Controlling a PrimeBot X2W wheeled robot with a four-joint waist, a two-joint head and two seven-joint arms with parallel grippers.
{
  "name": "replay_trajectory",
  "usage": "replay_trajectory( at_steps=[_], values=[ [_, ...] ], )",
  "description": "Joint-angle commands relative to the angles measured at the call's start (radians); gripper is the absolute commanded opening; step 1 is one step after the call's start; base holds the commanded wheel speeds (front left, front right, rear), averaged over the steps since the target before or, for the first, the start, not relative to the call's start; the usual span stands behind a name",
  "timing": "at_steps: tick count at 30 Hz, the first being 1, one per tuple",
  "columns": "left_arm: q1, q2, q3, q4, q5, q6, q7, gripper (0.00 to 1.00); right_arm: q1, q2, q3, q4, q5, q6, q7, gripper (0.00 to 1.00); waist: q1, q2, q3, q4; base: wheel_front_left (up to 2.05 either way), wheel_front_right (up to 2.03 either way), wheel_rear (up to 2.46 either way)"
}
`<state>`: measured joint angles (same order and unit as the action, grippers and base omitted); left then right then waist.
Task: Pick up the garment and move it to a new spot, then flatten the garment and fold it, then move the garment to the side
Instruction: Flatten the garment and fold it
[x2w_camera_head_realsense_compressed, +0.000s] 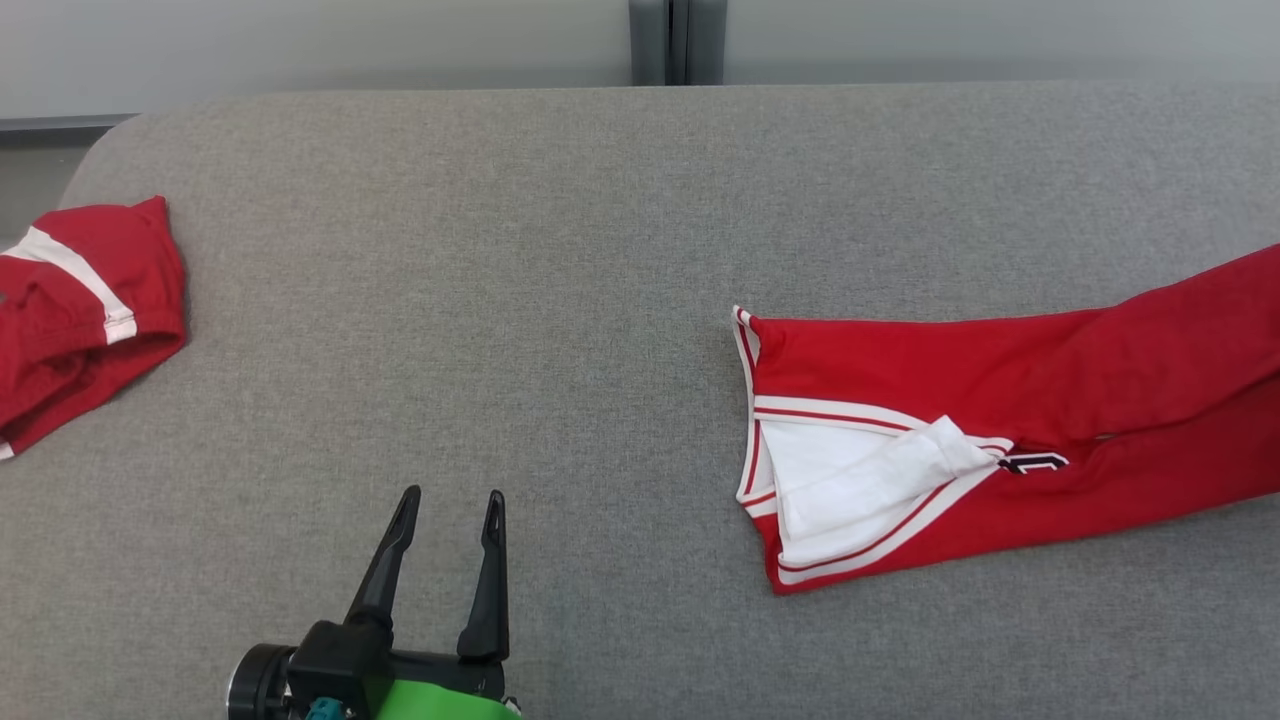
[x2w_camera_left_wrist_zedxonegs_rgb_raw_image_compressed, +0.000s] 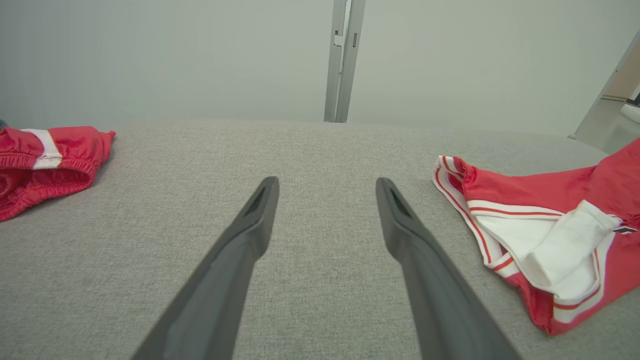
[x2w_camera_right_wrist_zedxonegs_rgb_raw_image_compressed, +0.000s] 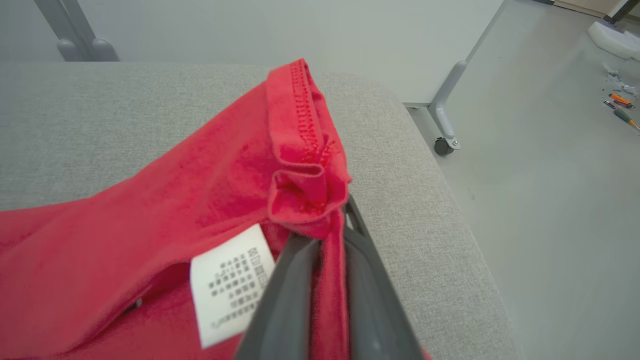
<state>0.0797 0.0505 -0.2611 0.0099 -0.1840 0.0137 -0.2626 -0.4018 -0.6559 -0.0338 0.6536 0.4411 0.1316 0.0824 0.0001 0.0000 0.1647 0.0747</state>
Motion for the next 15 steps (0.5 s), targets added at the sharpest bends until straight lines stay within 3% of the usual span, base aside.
replay_trajectory(
  at_steps=[1,7,15],
  values=[
    [-0.001,0.001,-0.001,0.006,-0.026,0.002,-0.003,1.00,0.022,0.016,-0.021,-0.040,-0.016,-0.002,0.030,0.00,-0.0001,0.0000,-0.016,0.001,0.00,0.00,0.00],
    [0.016,0.001,-0.011,0.023,-0.040,0.010,-0.003,1.00,0.130,0.128,-0.125,-0.315,-0.081,-0.002,0.166,0.00,-0.0001,0.0000,-0.052,0.023,0.00,0.00,0.00],
    [0.026,0.001,-0.020,0.015,-0.058,0.011,-0.003,1.00,0.296,0.367,-0.152,-0.748,-0.116,-0.001,0.344,0.00,-0.0001,0.0000,-0.077,0.061,0.00,0.00,0.00]
  ],
)
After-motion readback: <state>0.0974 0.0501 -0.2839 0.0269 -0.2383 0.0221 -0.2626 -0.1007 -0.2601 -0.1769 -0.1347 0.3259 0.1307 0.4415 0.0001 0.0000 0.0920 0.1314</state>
